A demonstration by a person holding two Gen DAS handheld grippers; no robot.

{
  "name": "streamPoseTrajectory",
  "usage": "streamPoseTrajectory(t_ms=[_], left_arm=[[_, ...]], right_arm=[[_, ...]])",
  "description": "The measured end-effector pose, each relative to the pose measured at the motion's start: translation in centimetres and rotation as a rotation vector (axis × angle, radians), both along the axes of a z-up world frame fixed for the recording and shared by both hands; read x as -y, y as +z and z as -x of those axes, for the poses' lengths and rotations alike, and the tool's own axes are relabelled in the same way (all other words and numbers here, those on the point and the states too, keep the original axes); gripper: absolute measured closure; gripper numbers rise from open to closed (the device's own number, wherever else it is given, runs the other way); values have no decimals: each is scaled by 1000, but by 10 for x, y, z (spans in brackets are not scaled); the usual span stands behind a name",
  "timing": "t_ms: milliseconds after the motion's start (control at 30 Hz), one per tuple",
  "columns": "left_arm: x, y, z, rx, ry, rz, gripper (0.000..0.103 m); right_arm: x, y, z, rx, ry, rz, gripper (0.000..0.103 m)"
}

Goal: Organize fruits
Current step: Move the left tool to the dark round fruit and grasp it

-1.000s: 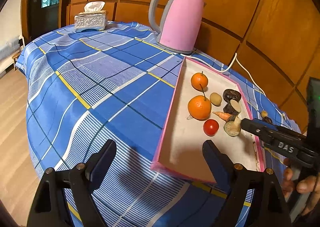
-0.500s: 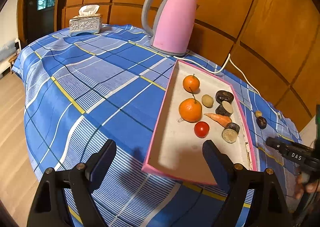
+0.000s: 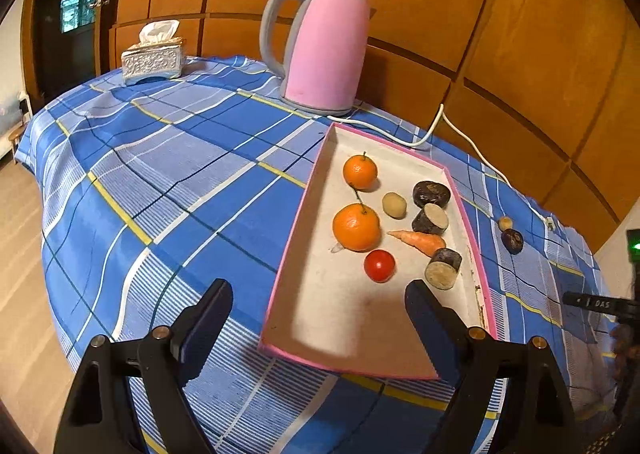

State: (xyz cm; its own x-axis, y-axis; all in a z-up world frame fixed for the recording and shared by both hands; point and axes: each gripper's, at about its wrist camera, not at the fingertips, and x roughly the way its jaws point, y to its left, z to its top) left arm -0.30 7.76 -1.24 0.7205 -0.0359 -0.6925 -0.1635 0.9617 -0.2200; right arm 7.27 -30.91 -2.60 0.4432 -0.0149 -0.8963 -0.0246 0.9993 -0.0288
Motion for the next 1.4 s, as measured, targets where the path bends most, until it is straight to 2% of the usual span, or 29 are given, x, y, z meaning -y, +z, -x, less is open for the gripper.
streamPoseTrajectory(t_ms=[200,400,533,800,1033,1200,1400], left_arm=[[10,9,-5,18,-23,-15,15],[26,18,-14,31,-73,-18,15],[45,26,-25,44,-142,-17,15],[109,34,-53,38,-335,-14,15],[180,26,-97,-22,-479,8,15],[226,13,-132,-57,-523,-43,15],[257,-3,-149,-72,-540,-90,15]], right_arm=[[26,-29,-2,-84,-88,-48,57],[37,-31,-3,-96,-124,-98,57],[36,-29,-1,-82,-123,-104,57],[52,-22,1,-45,-195,-161,57],[64,-16,-2,-7,-250,-224,57],[72,-14,-2,1,-279,-262,57],[73,-10,-2,16,-279,-292,57]])
